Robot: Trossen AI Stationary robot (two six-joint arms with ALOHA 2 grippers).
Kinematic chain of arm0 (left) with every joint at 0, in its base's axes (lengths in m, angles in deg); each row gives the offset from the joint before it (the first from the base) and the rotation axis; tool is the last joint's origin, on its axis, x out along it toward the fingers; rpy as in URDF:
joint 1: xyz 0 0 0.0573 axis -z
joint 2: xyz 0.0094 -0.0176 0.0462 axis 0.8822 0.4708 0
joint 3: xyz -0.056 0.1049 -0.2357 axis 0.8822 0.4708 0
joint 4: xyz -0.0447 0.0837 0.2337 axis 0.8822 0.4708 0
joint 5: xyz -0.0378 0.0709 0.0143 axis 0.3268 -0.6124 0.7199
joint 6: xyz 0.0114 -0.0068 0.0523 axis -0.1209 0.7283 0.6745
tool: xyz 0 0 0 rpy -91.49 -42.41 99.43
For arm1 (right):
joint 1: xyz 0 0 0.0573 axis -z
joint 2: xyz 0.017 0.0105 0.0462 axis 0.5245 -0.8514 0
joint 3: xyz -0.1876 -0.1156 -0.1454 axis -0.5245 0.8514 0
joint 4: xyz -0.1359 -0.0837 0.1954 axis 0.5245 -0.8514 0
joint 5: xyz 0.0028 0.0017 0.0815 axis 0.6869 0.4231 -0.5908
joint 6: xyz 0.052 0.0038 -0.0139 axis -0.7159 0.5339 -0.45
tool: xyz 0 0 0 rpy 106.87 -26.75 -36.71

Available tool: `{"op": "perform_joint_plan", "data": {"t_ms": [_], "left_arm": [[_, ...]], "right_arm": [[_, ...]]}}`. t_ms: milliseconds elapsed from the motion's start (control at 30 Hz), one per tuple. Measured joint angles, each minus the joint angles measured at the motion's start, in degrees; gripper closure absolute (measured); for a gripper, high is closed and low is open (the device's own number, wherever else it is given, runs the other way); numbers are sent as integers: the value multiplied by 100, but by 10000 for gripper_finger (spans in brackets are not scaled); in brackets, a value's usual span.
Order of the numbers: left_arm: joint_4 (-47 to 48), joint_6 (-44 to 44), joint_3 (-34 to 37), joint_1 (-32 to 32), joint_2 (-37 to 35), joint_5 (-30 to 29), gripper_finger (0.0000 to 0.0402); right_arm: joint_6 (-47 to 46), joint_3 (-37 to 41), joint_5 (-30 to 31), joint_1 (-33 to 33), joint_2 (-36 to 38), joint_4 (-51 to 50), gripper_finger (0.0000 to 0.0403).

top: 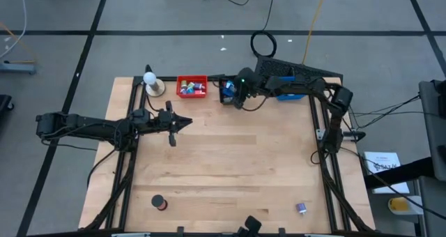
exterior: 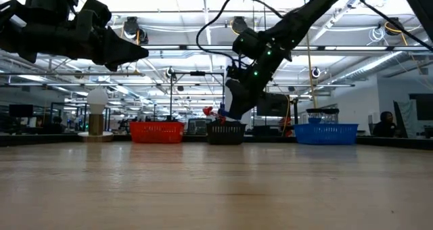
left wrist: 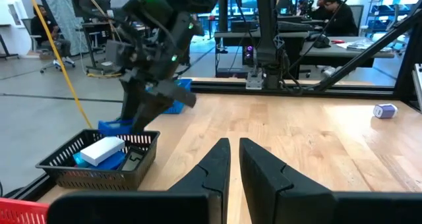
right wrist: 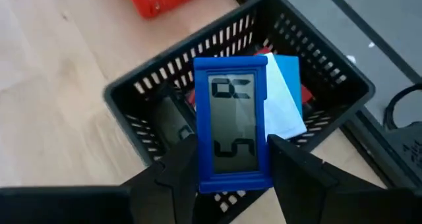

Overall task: Pick & Place Office items
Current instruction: Put the blue digital timer into the black bin, then put the pink hourglass into the blue bin

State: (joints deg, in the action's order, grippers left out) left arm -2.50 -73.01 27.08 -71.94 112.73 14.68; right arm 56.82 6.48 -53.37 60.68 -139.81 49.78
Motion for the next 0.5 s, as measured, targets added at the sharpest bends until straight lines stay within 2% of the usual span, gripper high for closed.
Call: {"op": "perform_joint_plan", "data": {"t_ms": [133,500], "left_arm": [[4,8,0,1,-1,-5,360],[17,4,0,1,0,-7,360]], "right_arm": [[67,-5,-3,1,-124,82,243],[52,-11,43,-25,-254,106,190]]}}
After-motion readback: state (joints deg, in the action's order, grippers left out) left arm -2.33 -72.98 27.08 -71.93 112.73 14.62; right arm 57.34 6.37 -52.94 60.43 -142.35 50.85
